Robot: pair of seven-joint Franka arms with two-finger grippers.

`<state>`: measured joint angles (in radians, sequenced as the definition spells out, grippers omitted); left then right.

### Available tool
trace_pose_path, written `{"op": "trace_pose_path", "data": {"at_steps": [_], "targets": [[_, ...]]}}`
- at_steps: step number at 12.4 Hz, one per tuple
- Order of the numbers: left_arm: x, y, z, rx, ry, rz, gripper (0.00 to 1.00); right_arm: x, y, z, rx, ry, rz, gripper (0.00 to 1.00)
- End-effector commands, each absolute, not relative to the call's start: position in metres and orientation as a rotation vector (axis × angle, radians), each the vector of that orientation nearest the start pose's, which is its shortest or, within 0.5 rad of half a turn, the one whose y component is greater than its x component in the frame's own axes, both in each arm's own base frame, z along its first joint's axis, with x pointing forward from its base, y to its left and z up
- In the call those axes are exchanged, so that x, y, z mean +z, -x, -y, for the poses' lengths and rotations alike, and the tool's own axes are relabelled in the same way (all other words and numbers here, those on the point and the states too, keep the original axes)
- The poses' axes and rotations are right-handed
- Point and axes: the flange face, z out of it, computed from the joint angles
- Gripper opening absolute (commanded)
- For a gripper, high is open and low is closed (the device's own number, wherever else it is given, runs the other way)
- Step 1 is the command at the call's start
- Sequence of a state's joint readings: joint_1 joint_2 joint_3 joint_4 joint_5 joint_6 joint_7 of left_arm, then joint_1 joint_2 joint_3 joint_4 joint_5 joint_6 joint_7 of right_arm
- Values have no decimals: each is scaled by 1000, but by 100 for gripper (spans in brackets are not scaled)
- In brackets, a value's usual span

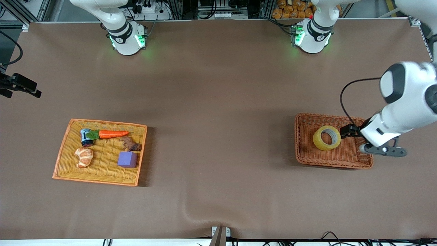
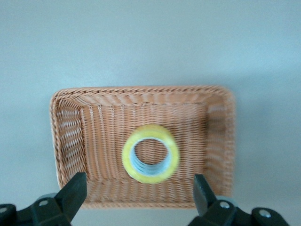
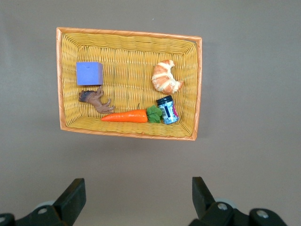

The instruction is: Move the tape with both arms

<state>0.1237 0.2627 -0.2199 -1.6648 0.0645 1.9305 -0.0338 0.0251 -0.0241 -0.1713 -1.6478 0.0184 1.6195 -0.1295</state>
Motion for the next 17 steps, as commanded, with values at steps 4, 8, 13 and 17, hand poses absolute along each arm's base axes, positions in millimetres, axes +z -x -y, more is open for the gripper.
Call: {"op": "trace_pose_path", "data": {"at_steps": [4,8,13,17], "targets": [[583,-610,86,-30,3107,160,100,609,-545,79,7,3128,-5,100],[635,-582,81,-120,3106,180,100,608,-545,79,14,3127,-5,100],[640,-570,85,-81,3077,224,100,606,-546,79,19,3127,-8,100],[636,-571,72,-70,3079,205,100,605,-546,79,21,3126,-3,100]]}}
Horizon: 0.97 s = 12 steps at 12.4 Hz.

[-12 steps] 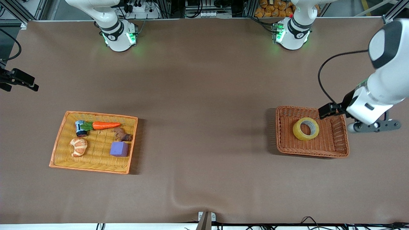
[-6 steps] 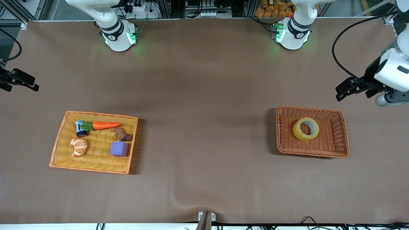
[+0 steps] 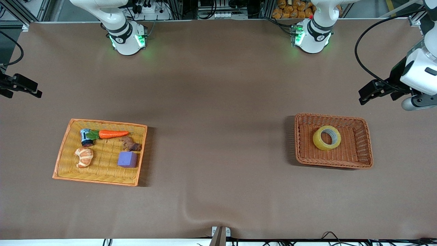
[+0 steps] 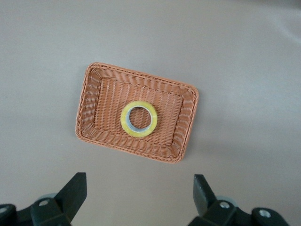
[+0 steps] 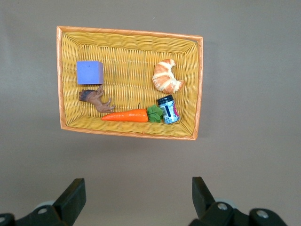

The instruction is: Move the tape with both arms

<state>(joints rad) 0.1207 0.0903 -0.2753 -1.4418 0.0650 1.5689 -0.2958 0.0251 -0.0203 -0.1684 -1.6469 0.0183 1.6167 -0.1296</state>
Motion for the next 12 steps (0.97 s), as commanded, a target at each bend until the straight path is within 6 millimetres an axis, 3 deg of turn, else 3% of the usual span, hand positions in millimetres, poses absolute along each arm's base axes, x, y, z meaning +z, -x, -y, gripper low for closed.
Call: {"op": "trace_pose_path", "data": {"at_steps": [1,6,9,12], "targets": [[635,-571,73,-72,3079,204,100,605,-546,80,21,3126,-3,100],[629,-559,71,-44,3068,211,100,600,-548,80,35,3126,-6,100],[630,-558,54,-61,3125,182,100,600,-548,80,35,3126,-6,100],[629,-558,52,-49,3127,96,100,600,-548,78,35,3126,-1,100]]}}
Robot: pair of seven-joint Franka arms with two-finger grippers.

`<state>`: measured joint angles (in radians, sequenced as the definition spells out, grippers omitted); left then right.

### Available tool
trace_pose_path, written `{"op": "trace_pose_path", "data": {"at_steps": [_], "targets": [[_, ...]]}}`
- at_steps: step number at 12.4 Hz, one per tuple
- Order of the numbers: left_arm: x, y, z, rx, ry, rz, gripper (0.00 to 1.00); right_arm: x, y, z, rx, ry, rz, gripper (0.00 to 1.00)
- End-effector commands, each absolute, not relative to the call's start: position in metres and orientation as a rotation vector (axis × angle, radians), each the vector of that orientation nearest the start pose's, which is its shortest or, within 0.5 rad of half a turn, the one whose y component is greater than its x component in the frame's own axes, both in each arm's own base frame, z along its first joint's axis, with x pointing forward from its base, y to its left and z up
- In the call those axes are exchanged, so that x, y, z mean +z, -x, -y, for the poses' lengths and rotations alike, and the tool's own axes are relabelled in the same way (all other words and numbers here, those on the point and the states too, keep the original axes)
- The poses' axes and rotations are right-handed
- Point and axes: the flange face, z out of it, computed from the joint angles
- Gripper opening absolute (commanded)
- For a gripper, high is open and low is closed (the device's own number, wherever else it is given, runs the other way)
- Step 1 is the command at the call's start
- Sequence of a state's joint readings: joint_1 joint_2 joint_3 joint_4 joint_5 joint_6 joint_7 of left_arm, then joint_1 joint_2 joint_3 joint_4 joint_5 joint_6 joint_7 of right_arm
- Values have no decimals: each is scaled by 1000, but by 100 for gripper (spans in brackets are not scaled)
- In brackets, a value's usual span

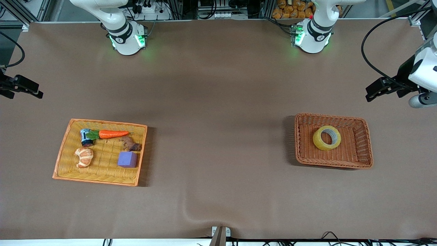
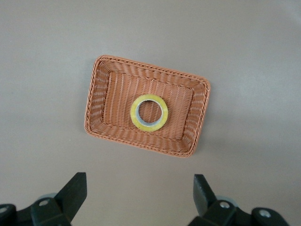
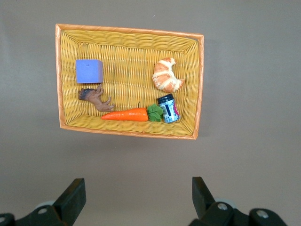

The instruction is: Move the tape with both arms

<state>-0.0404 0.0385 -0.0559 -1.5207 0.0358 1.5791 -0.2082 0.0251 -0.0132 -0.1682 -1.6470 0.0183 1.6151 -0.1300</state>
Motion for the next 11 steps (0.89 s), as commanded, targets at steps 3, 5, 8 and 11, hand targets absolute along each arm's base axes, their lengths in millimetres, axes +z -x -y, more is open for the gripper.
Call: {"op": "trace_pose_path", "data": {"at_steps": [3,5,8,11], "targets": [[631,-556,52,-55,3129,84,100,600,-548,78,36,3126,-10,100],[634,-556,53,-67,3129,67,100,600,-548,78,36,3126,-13,100],[635,-556,51,-67,3127,5,100,600,-548,78,38,3126,-13,100],[635,-556,55,-68,3125,-10,100,600,-548,76,38,3126,-8,100]]}}
